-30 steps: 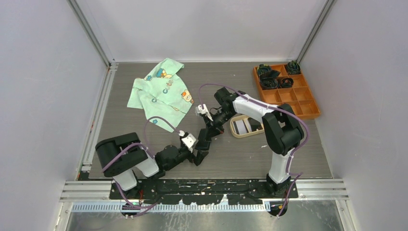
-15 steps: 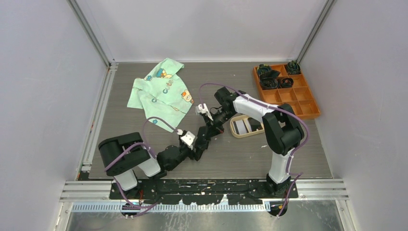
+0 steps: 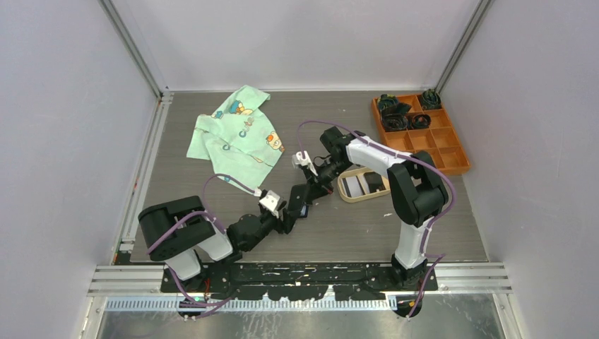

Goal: Put the credit cards into the card holder
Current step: Open the card holder at the center of the board.

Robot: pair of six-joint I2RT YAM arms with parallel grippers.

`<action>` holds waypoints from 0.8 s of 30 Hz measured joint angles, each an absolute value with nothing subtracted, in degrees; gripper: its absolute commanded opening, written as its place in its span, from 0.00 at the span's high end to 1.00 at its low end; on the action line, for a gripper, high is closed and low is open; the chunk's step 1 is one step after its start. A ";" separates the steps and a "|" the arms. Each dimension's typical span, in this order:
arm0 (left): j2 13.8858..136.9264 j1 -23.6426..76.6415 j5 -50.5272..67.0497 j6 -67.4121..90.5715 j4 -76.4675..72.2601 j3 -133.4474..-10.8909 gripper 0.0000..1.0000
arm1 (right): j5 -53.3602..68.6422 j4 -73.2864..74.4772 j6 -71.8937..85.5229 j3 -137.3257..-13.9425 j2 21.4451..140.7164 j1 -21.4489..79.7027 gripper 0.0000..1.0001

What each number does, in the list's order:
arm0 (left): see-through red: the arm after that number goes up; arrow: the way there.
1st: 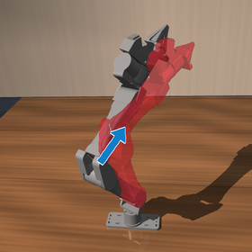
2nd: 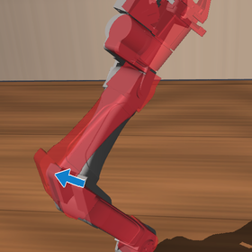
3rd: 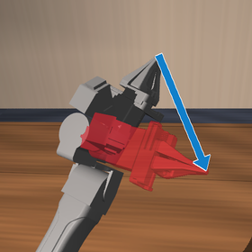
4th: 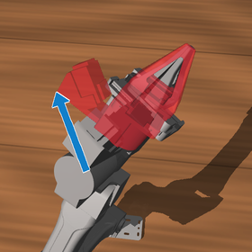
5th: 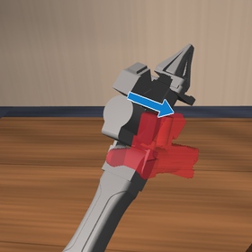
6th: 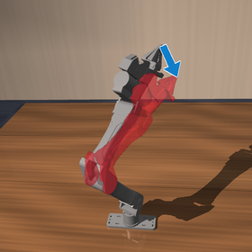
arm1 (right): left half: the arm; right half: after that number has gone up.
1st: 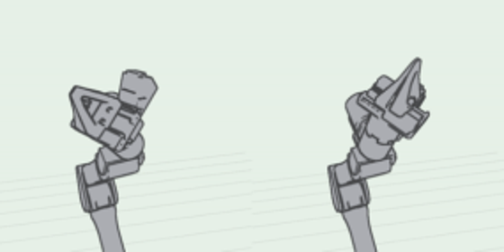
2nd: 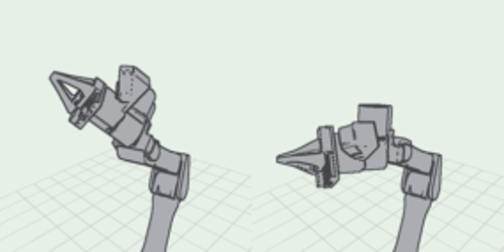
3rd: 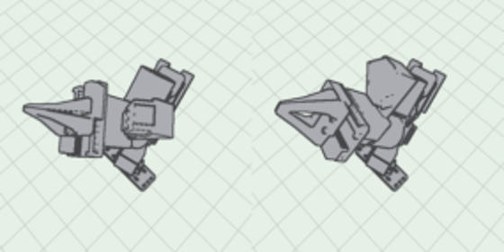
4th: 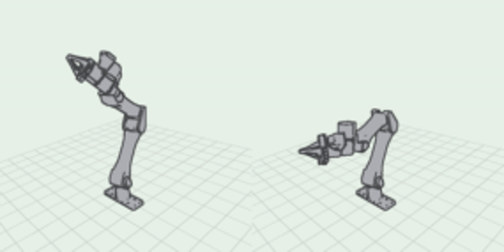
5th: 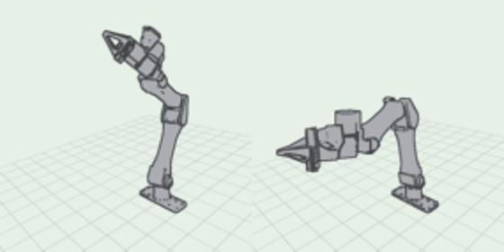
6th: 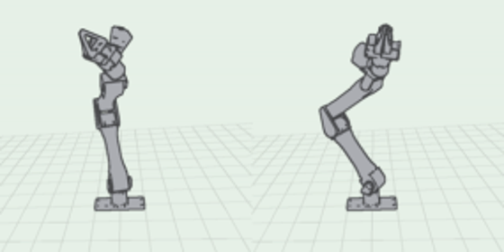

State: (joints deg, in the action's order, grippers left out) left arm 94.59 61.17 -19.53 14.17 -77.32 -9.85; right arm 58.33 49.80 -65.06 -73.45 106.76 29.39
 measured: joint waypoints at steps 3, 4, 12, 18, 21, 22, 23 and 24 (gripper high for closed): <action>94.59 61.17 -19.77 14.90 -77.32 -9.85 0.48 | 58.26 50.63 -66.81 -73.45 106.76 29.39 0.96; 94.59 61.17 -19.99 15.07 -77.32 -9.82 0.50 | 58.24 50.94 -67.26 -73.45 106.76 29.39 0.96; 93.80 61.14 -21.87 16.71 -76.36 -9.78 0.73 | 57.67 52.58 -70.26 -73.45 106.76 29.39 0.93; 91.72 61.14 -23.31 18.15 -74.28 -9.78 0.99 | 55.92 54.68 -74.98 -73.34 106.76 29.39 0.86; 90.13 61.14 -24.05 19.11 -71.90 -9.82 1.00 | 54.54 56.07 -79.09 -72.62 106.76 29.39 0.79; 89.52 61.14 -24.21 19.40 -70.94 -9.87 1.00 | 53.49 57.23 -81.87 -71.92 106.76 29.39 0.76; 88.77 61.14 -24.43 19.73 -69.73 -9.98 1.00 | 53.36 57.39 -82.24 -71.83 106.76 29.39 0.72; 87.81 61.14 -24.64 20.45 -68.07 -10.15 1.00 | 52.71 57.98 -84.16 -71.31 106.74 29.39 0.70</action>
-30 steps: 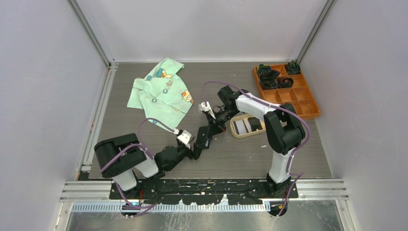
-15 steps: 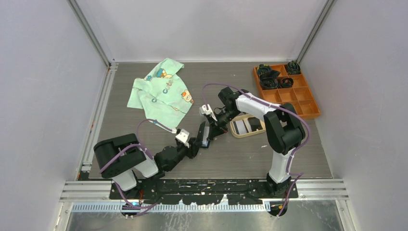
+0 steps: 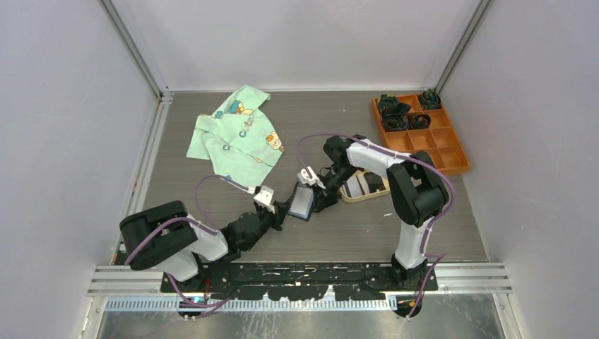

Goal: Put the credit cards into the card holder
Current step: Open the card holder at the center of the board.

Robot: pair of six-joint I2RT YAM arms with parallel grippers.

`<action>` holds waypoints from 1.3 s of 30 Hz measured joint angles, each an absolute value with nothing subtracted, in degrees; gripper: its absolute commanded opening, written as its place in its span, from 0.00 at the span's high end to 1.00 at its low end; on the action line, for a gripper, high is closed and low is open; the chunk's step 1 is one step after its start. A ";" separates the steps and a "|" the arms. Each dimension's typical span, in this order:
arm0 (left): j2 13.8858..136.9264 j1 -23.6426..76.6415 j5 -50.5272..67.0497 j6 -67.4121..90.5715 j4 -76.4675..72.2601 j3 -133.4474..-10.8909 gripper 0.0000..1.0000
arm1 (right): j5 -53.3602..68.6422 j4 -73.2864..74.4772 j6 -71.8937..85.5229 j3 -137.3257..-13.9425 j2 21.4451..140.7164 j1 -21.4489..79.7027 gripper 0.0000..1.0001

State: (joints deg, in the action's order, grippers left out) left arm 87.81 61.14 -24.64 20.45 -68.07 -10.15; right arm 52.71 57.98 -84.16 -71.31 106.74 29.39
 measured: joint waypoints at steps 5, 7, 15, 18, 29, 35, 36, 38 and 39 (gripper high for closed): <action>82.85 61.14 -25.78 24.47 -59.55 -11.31 1.00 | 48.82 60.71 -91.68 -68.55 105.82 29.39 0.60; 80.29 61.12 -26.20 26.87 -55.31 -11.79 1.00 | 47.22 61.39 -93.82 -67.79 104.68 29.39 0.57; 70.74 61.12 -28.25 41.25 -39.07 -12.69 1.00 | 45.60 58.17 -88.58 -65.52 93.82 28.82 0.50; 68.16 61.12 -29.39 47.83 -33.36 -12.82 1.00 | 46.72 51.29 -79.07 -62.89 87.53 28.62 0.53; 66.74 61.10 -31.07 60.53 -28.73 -12.82 1.00 | 45.71 22.92 -46.13 -53.32 87.02 34.57 0.70; 66.96 61.10 -31.14 63.51 -29.36 -12.05 1.00 | 40.42 26.41 -54.68 -53.32 90.08 37.04 0.75; 66.96 61.10 -31.27 63.94 -29.41 -11.92 1.00 | 39.40 27.94 -57.34 -53.32 90.15 37.01 0.77; 66.92 61.10 -31.48 64.40 -29.45 -11.77 1.00 | 37.50 30.59 -62.08 -53.23 90.19 37.01 0.82; 66.85 61.10 -31.51 64.62 -29.36 -11.75 1.00 | 36.71 31.44 -63.68 -53.12 90.28 36.99 0.83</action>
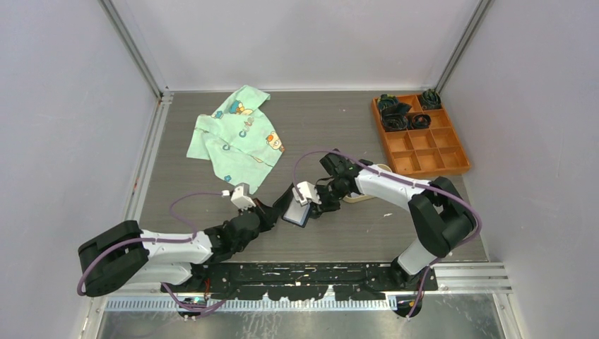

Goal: Put the credit cards into the card holder
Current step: Open the card holder at the center of the board.

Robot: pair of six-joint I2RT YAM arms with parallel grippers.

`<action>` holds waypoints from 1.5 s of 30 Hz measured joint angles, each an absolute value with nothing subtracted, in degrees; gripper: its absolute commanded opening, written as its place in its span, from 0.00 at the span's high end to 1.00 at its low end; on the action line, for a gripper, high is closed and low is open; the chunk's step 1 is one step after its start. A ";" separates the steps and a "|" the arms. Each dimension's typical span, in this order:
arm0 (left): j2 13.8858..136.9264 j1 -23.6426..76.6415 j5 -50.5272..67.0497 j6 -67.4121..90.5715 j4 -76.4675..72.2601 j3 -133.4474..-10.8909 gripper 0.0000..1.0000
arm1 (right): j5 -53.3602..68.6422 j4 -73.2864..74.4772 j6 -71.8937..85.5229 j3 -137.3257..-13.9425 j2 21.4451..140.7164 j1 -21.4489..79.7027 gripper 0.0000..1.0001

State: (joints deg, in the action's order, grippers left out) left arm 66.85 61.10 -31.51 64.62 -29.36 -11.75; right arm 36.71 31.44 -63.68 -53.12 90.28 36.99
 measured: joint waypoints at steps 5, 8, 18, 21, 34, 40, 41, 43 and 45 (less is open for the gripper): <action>66.37 61.10 -31.55 66.50 -29.30 -11.00 1.00 | 33.98 35.48 -70.08 -52.86 91.33 36.99 0.83; 66.37 61.10 -31.70 67.66 -29.21 -10.57 1.00 | 33.47 36.67 -71.96 -52.77 91.59 36.99 0.81; 65.73 61.01 -32.18 71.94 -23.55 -10.31 1.00 | 40.88 31.94 -58.43 -52.97 88.97 33.85 0.72; 64.69 61.01 -32.38 72.66 -20.82 -10.31 1.00 | 42.89 28.58 -53.08 -53.23 88.53 33.45 0.71; 63.75 60.73 -32.53 73.25 -12.97 -10.37 1.00 | 43.22 23.64 -45.98 -53.23 90.83 34.50 0.72; 63.68 60.71 -32.51 73.17 -12.51 -10.59 1.00 | 41.30 24.23 -47.66 -53.23 92.86 37.89 0.74; 63.57 60.71 -32.49 73.10 -12.21 -10.68 1.00 | 41.04 24.10 -47.42 -53.23 93.14 38.39 0.74; 63.16 60.71 -32.45 73.01 -11.70 -10.70 1.00 | 40.51 23.11 -45.78 -53.23 93.54 39.24 0.74; 62.87 60.69 -32.36 72.88 -11.53 -10.70 1.00 | 39.75 20.97 -42.87 -53.23 93.80 39.92 0.73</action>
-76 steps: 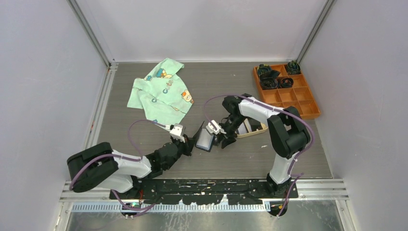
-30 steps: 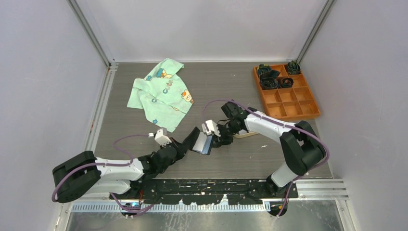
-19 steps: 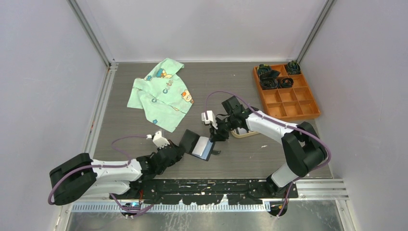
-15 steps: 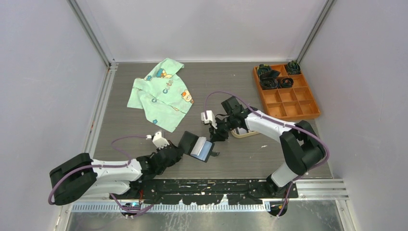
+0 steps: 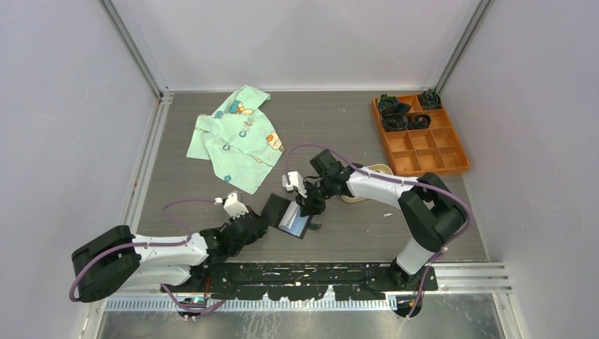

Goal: Put the credit cards into the card holder
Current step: Open the card holder at the center of the board.

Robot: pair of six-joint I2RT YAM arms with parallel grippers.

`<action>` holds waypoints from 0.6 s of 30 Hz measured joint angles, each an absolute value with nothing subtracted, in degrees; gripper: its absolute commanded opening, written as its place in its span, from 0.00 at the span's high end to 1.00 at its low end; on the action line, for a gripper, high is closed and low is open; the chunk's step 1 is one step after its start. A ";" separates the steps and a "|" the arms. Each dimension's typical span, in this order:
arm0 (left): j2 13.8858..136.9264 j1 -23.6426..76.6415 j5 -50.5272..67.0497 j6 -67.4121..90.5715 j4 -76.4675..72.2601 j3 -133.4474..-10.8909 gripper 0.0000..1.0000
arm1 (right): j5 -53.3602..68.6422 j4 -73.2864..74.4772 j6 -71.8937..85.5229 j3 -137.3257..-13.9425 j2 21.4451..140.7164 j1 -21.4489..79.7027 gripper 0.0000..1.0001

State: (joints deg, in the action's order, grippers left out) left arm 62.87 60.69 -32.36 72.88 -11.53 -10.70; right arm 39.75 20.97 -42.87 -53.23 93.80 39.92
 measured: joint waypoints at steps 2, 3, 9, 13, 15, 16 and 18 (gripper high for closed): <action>62.85 60.69 -32.27 72.79 -11.53 -10.70 1.00 | 38.98 18.31 -38.83 -53.34 94.19 40.25 0.72; 62.85 60.69 -32.21 72.71 -11.53 -10.70 1.00 | 38.72 17.39 -37.17 -53.52 94.43 40.40 0.72; 63.46 60.62 -31.66 71.77 -12.32 -10.72 1.00 | 38.28 10.94 -26.41 -54.96 95.57 40.38 0.69; 64.01 60.62 -31.33 71.46 -12.97 -10.85 1.00 | 38.70 8.69 -22.26 -55.13 95.94 40.38 0.67; 64.07 60.62 -31.22 71.37 -13.04 -10.92 1.00 | 38.89 8.32 -21.39 -55.16 96.14 40.38 0.66; 64.07 60.62 -31.18 71.35 -13.04 -10.92 1.00 | 38.92 8.19 -20.99 -55.16 96.18 40.38 0.66; 64.07 60.62 -31.14 71.31 -13.04 -10.92 1.00 | 39.03 8.21 -20.78 -55.24 96.33 40.38 0.65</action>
State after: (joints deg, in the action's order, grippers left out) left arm 64.07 60.62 -31.14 71.31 -13.04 -10.92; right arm 39.03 8.21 -20.78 -55.24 96.33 40.38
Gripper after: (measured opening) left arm 0.018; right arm 0.342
